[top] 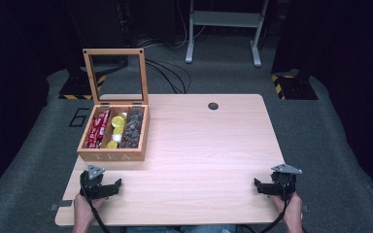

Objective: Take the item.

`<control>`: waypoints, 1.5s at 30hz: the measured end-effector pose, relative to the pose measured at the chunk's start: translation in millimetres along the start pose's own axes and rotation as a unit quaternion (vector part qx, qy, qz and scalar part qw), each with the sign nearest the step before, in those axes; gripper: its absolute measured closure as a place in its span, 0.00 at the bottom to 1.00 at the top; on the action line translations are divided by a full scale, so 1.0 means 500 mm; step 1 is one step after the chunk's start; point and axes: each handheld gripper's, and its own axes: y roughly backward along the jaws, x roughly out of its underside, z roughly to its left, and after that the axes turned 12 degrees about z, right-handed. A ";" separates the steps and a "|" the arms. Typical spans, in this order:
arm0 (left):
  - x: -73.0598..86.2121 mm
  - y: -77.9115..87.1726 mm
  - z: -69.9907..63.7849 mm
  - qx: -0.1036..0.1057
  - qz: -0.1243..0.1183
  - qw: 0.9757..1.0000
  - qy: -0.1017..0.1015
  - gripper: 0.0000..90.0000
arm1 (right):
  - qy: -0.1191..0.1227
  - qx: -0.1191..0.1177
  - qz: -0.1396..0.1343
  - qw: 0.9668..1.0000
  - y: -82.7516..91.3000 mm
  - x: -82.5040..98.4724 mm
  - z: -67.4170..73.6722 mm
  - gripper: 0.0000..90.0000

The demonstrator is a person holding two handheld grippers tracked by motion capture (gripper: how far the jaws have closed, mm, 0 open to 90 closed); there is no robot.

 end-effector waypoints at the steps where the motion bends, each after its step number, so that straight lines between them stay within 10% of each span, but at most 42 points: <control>1: 0.000 -0.002 -0.001 -0.001 -0.001 1.000 0.002 0.10 | 0.011 0.004 -0.001 1.000 0.000 0.000 0.001 0.00; 17: 0.000 0.021 0.017 0.023 -0.023 0.999 0.005 0.05 | 0.023 0.008 -0.001 1.000 -0.002 -0.008 0.007 0.00; 45: -0.101 0.100 0.065 0.020 -0.051 0.999 0.002 0.05 | 0.017 0.000 0.005 1.000 -0.004 -0.010 0.003 0.01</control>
